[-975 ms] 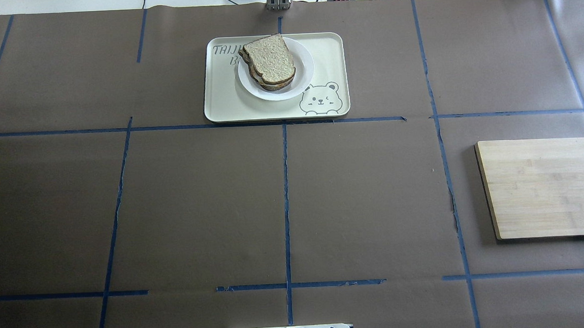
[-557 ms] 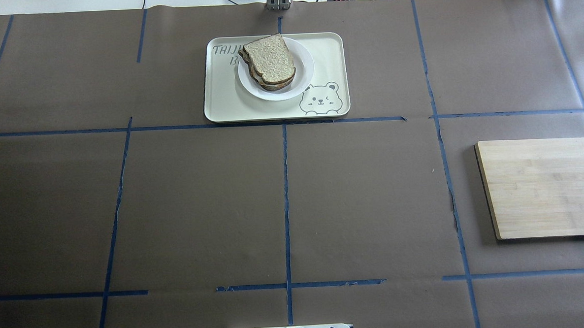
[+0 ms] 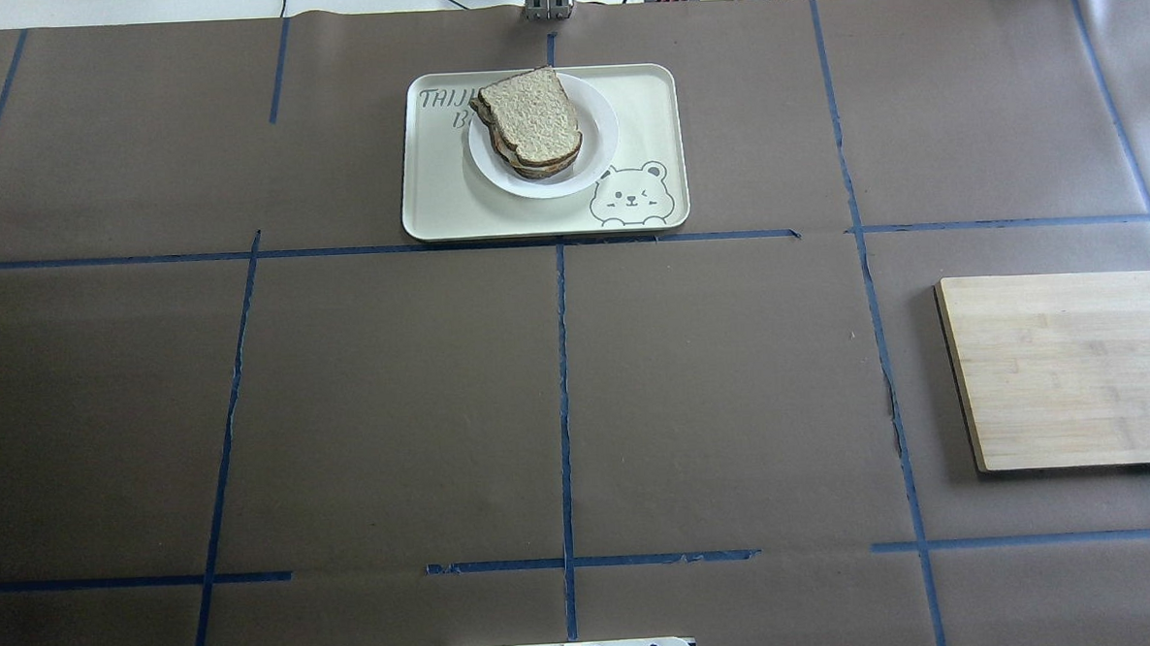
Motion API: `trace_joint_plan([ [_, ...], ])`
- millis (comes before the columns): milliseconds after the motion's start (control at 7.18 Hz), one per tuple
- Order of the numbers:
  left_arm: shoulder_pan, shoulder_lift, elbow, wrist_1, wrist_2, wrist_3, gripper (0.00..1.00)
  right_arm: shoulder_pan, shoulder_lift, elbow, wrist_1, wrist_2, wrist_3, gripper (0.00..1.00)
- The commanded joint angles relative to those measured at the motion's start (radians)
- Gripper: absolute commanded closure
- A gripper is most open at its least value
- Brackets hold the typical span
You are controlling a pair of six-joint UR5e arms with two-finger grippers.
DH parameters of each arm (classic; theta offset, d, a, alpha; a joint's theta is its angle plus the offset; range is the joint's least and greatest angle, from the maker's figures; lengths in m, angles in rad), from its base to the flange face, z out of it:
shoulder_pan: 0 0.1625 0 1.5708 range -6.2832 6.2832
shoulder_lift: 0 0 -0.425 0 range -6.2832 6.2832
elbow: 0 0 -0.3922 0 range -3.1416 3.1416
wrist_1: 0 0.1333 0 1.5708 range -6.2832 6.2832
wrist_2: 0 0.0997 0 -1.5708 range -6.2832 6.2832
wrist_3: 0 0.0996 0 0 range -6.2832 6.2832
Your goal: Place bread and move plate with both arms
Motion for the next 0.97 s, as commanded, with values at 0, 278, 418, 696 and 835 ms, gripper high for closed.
trace_joint_plan([
  [0,0.001,0.0,-0.004,-0.001,-0.003,0.002,0.0,-0.001,0.001,-0.001,0.0,0.0,0.0,0.0],
  [278,0.003,-0.003,-0.01,-0.003,-0.003,0.002,0.0,-0.001,0.0,-0.001,0.0,0.0,0.0,0.0],
  [418,0.001,-0.003,-0.012,-0.003,-0.003,0.002,0.0,-0.001,0.001,-0.004,0.0,0.0,0.0,0.0],
  [696,0.003,-0.003,-0.013,-0.005,-0.003,0.004,0.0,-0.001,0.001,-0.006,0.0,0.0,0.0,0.0],
  [835,0.003,-0.003,-0.018,-0.005,-0.003,0.002,0.0,-0.001,0.001,-0.007,0.0,0.0,0.0,0.0],
])
